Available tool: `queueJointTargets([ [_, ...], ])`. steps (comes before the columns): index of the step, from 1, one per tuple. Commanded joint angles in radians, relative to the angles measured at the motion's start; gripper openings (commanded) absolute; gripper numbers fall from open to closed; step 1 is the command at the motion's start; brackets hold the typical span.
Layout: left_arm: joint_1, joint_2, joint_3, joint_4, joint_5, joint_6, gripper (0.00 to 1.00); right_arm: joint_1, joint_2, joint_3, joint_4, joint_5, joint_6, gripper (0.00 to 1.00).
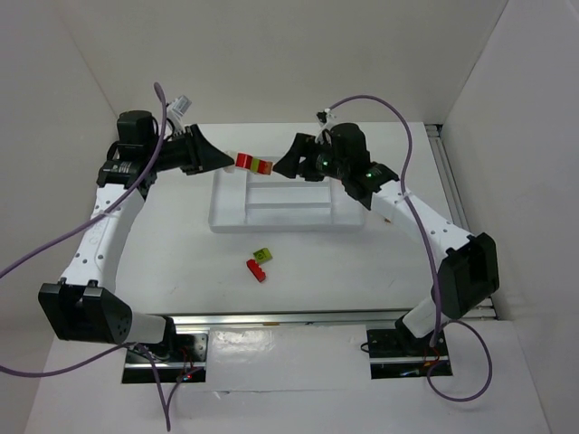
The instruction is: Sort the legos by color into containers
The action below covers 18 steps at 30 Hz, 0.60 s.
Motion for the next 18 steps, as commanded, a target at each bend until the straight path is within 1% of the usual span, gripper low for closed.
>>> queueJointTargets([
  [1,-0.017,-0.017,0.023,-0.003,-0.102,0.038,0.00,0.020,-0.095,-0.043,0.103,0.103,0.071,0.75],
  [3,-0.026,-0.026,0.023,-0.026,-0.148,0.047,0.00,0.020,-0.106,-0.063,0.140,0.094,0.083,0.75],
  [7,-0.045,-0.026,0.023,-0.035,-0.162,0.047,0.00,0.040,-0.066,-0.037,0.131,0.054,0.083,0.75],
  [11,-0.045,-0.026,0.023,-0.045,-0.172,0.047,0.00,0.051,-0.028,-0.037,0.168,0.005,0.083,0.75],
  [12,-0.045,-0.026,0.023,-0.045,-0.172,0.047,0.00,0.051,-0.013,-0.004,0.159,0.005,0.083,0.74],
  [14,-0.054,-0.026,0.032,-0.045,-0.172,0.047,0.00,0.062,0.026,0.009,0.134,-0.006,0.083,0.73],
  [18,-0.054,-0.026,0.032,-0.045,-0.172,0.056,0.00,0.062,0.044,0.009,0.170,-0.017,0.092,0.69],
])
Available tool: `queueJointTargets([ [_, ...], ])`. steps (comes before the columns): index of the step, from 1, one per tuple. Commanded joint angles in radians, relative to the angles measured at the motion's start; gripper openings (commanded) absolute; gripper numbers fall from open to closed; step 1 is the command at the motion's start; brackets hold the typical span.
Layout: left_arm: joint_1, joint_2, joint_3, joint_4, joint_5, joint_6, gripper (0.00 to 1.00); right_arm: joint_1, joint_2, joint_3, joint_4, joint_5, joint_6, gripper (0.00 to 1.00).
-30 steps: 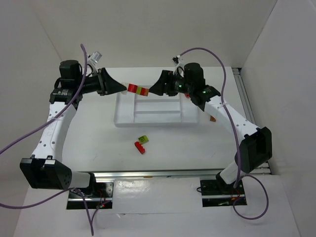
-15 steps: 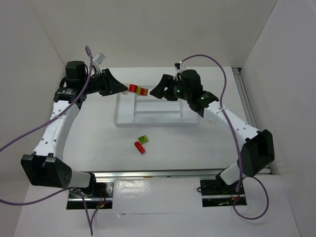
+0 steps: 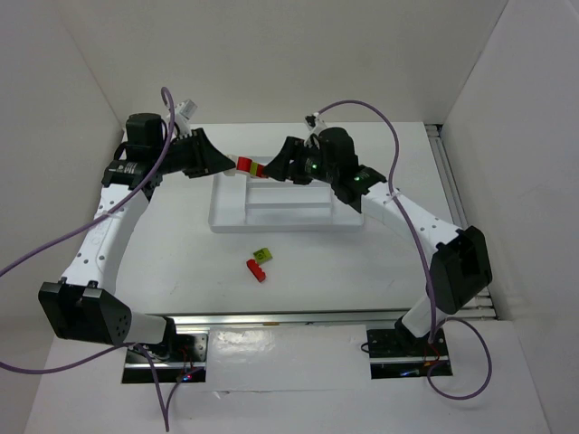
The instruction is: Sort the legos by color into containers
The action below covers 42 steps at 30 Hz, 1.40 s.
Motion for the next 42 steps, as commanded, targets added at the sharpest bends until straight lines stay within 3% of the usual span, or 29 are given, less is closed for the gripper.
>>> queueJointTargets([
  [1,-0.005,-0.026,0.032,0.017,0.002,0.029,0.00,0.016,0.015,0.037,0.065,-0.022,0.010,0.68],
  [5,-0.014,-0.026,0.032,0.017,0.002,0.029,0.00,0.025,0.053,0.062,0.054,-0.022,-0.001,0.66],
  [10,-0.014,-0.026,0.032,0.017,0.013,0.029,0.00,0.025,0.073,0.082,0.054,-0.022,-0.001,0.55],
  [13,-0.014,-0.017,0.032,0.017,0.013,0.038,0.00,0.034,0.084,0.082,0.044,-0.022,-0.001,0.40],
  [14,-0.014,-0.017,0.032,0.017,0.013,0.038,0.00,0.034,0.084,0.082,0.054,-0.007,-0.001,0.30],
  [17,-0.014,-0.017,0.032,0.006,0.002,0.049,0.00,0.034,0.074,0.072,0.054,0.012,-0.001,0.26],
  [18,-0.014,-0.017,0.032,-0.005,0.002,0.049,0.00,0.034,0.074,0.072,0.042,0.042,-0.001,0.18],
  [23,-0.014,-0.017,0.032,-0.026,-0.028,0.069,0.00,0.034,0.065,0.052,0.033,0.061,-0.010,0.00],
  [29,-0.014,-0.026,0.021,-0.060,-0.038,0.078,0.00,0.034,0.055,0.019,0.002,0.070,-0.033,0.00],
  [42,-0.014,-0.077,-0.223,-0.011,-0.007,0.056,0.00,0.005,-0.076,-0.242,-0.004,0.087,-0.042,0.00],
])
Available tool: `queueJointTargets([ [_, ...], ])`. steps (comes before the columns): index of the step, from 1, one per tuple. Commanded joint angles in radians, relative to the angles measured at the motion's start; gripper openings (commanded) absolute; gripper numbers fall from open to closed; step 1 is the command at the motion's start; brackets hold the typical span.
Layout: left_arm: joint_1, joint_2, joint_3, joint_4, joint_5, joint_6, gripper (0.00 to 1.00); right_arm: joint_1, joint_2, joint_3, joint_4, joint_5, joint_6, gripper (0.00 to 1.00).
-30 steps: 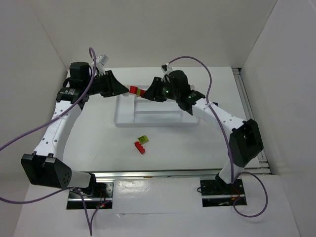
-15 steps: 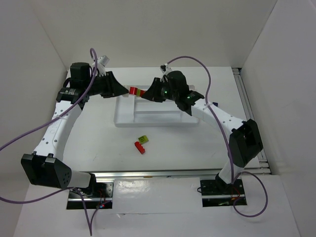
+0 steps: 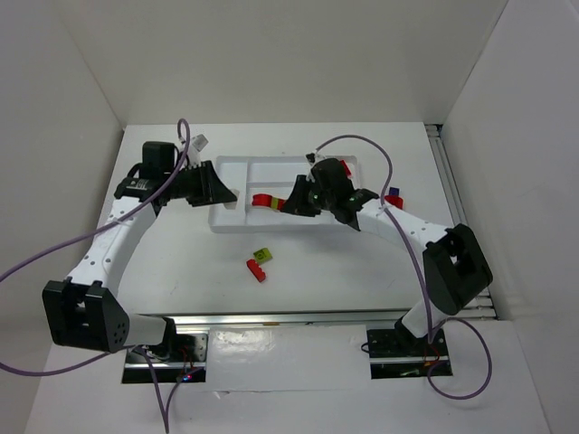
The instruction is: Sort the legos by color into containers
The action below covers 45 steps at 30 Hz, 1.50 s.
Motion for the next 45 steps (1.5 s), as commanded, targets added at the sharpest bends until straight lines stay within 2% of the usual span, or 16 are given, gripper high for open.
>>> queueJointTargets([
  [1,0.001,-0.036,-0.013,0.049,0.019,-0.023,0.00,-0.010,-0.084,-0.010,0.037,0.018,-0.010,0.00],
  [4,-0.009,-0.016,0.015,0.040,-0.045,-0.033,0.00,-0.010,-0.108,0.010,-0.012,0.041,-0.028,0.00],
  [6,-0.020,0.032,0.087,0.003,-0.120,-0.033,0.00,-0.010,-0.144,0.010,-0.067,0.099,-0.050,0.00],
  [7,-0.020,0.055,0.113,-0.043,-0.231,-0.044,0.00,-0.023,-0.159,0.010,-0.087,0.125,-0.063,0.00],
  [12,-0.054,0.286,0.277,-0.134,-0.600,-0.098,0.00,-0.084,-0.294,-0.021,-0.223,0.266,-0.100,0.00],
  [14,-0.071,0.372,0.322,-0.157,-0.672,-0.115,0.00,-0.113,-0.326,-0.030,-0.246,0.280,-0.111,0.00],
  [16,-0.080,0.487,0.389,-0.157,-0.691,-0.125,0.00,-0.125,-0.360,-0.030,-0.280,0.289,-0.120,0.00],
  [20,-0.080,0.593,0.452,-0.132,-0.717,-0.153,0.00,-0.147,-0.386,-0.052,-0.325,0.298,-0.120,0.00],
  [28,-0.149,0.690,0.562,-0.120,-0.736,-0.124,0.00,-0.165,-0.432,-0.098,-0.355,0.318,-0.111,0.00],
  [37,-0.149,0.857,0.740,-0.189,-0.801,-0.142,0.00,-0.175,-0.432,-0.088,-0.375,0.329,-0.111,0.00],
  [42,-0.149,0.866,0.753,-0.198,-0.823,-0.161,0.01,-0.175,-0.432,-0.088,-0.385,0.329,-0.120,0.00],
  [44,-0.149,0.866,0.753,-0.198,-0.823,-0.161,0.27,-0.175,-0.423,-0.088,-0.375,0.320,-0.120,0.00],
  [45,-0.149,0.857,0.753,-0.198,-0.823,-0.161,0.57,-0.175,-0.423,-0.088,-0.375,0.309,-0.120,0.00],
])
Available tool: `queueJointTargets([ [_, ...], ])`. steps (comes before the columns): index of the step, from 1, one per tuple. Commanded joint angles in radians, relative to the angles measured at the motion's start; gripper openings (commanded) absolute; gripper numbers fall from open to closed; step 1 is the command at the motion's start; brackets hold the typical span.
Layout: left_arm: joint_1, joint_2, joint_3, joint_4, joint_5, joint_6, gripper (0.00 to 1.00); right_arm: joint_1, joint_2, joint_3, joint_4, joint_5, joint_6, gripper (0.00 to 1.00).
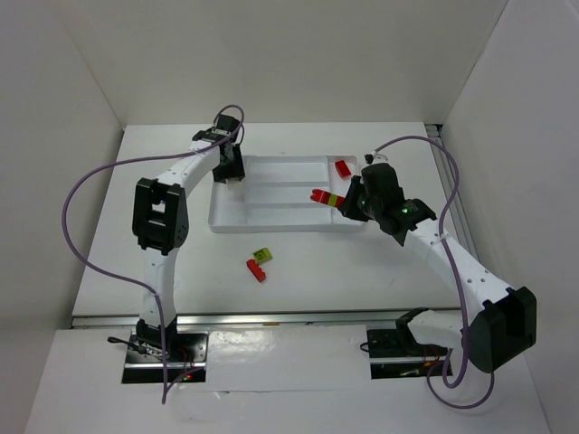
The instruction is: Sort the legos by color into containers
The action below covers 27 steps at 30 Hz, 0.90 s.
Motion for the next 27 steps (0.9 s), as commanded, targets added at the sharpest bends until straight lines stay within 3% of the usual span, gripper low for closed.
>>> queueJointTargets([
  [1,0.002,-0.037,0.040,-0.022,-0.024,-0.024,0.69,-0.006,-0.029,0.015,0.020,-0.003,-0.014,0.00],
  [3,0.002,-0.065,0.040,-0.022,-0.024,-0.015,0.88,-0.006,-0.020,0.015,0.020,-0.012,-0.014,0.00],
  [5,-0.008,-0.125,0.031,-0.032,-0.024,0.003,0.94,-0.006,-0.020,0.015,0.020,-0.022,-0.023,0.00],
  [9,-0.039,-0.282,-0.041,-0.032,0.072,0.081,0.92,-0.006,0.000,0.024,0.038,-0.054,-0.033,0.00],
  [13,-0.039,-0.419,-0.130,0.020,0.484,0.161,0.89,-0.006,-0.010,-0.017,0.119,-0.161,-0.078,0.00],
  [14,-0.054,-0.442,-0.159,0.049,0.644,0.171,0.89,-0.006,-0.010,-0.017,0.120,-0.180,-0.078,0.00],
  [16,-0.106,-0.482,-0.231,0.124,0.730,0.207,0.89,-0.006,0.012,-0.007,0.132,-0.241,-0.104,0.00],
  [19,-0.181,-0.605,-0.346,0.232,0.677,0.327,0.92,-0.006,0.049,0.044,0.091,-0.290,-0.127,0.00],
  [21,-0.215,-0.691,-0.467,0.327,0.600,0.428,0.85,-0.015,0.078,0.088,0.043,-0.328,-0.158,0.00],
  [23,-0.240,-0.732,-0.510,0.362,0.566,0.456,0.85,-0.015,0.098,0.115,0.011,-0.369,-0.168,0.00],
  [27,-0.292,-0.798,-0.595,0.418,0.626,0.637,0.91,-0.024,0.157,0.173,-0.063,-0.512,-0.201,0.00],
])
